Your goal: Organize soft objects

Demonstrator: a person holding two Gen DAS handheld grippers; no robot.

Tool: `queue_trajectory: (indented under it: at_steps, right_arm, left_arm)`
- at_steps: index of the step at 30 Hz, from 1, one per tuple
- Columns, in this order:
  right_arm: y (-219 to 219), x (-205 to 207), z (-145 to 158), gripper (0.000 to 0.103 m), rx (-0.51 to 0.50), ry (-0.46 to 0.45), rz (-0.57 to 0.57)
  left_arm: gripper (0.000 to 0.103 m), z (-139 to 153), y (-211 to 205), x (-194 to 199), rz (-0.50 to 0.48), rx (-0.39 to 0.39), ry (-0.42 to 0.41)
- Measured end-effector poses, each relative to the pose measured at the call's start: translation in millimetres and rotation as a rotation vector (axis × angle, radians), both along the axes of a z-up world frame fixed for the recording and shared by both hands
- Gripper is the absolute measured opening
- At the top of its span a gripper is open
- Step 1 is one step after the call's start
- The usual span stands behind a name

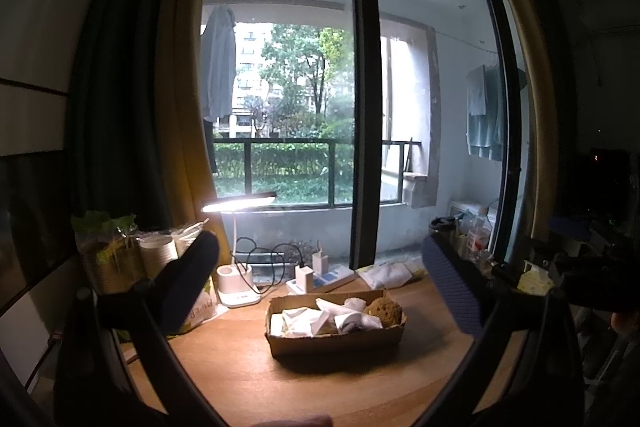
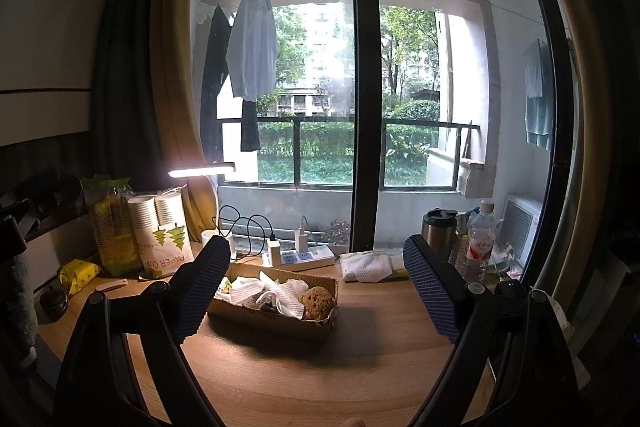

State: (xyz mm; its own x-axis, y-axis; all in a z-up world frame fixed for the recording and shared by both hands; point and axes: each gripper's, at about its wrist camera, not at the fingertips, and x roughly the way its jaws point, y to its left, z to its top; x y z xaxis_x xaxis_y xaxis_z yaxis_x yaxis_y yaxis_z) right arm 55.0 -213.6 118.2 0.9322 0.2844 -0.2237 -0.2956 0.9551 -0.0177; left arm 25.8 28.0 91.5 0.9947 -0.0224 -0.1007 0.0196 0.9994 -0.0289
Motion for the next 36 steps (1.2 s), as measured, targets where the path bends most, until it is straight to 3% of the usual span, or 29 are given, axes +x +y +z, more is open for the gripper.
queue_trajectory:
  at_steps: [36]
  right_arm:
    - [-0.3, 0.0, -2.2, 0.091, -0.004, 0.004, 0.000]
  left_arm:
    - [0.102, -1.8, -5.7, 0.4, -0.013, 0.001, 0.009]
